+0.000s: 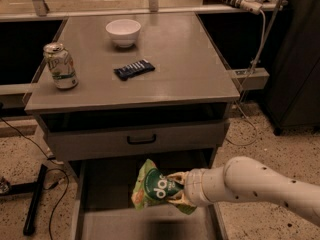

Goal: Place green rice chip bag into middle drawer

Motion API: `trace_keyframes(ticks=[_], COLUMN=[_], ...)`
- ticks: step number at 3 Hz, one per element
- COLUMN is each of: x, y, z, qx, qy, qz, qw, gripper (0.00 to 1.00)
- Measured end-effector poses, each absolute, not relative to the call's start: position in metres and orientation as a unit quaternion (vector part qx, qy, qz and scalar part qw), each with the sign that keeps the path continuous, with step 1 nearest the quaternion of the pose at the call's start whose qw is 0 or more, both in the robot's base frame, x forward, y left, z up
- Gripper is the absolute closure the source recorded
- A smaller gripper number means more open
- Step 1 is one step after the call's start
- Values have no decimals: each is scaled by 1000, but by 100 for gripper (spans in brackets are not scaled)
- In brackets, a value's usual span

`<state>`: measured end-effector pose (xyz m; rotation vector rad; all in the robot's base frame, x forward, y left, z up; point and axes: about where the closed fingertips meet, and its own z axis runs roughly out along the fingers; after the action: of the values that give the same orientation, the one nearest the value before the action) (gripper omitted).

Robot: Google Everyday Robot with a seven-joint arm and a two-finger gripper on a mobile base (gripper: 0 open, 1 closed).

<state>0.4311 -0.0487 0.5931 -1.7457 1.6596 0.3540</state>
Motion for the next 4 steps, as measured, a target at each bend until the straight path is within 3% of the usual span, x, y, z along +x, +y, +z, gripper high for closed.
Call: trace_keyframes(ticks=[2,4], x=[443,460], y=[-47,-21], z=[591,523], qx=[-666,-657], qy=[642,642], qz=[124,151], qw=[359,366], gripper=[100,100])
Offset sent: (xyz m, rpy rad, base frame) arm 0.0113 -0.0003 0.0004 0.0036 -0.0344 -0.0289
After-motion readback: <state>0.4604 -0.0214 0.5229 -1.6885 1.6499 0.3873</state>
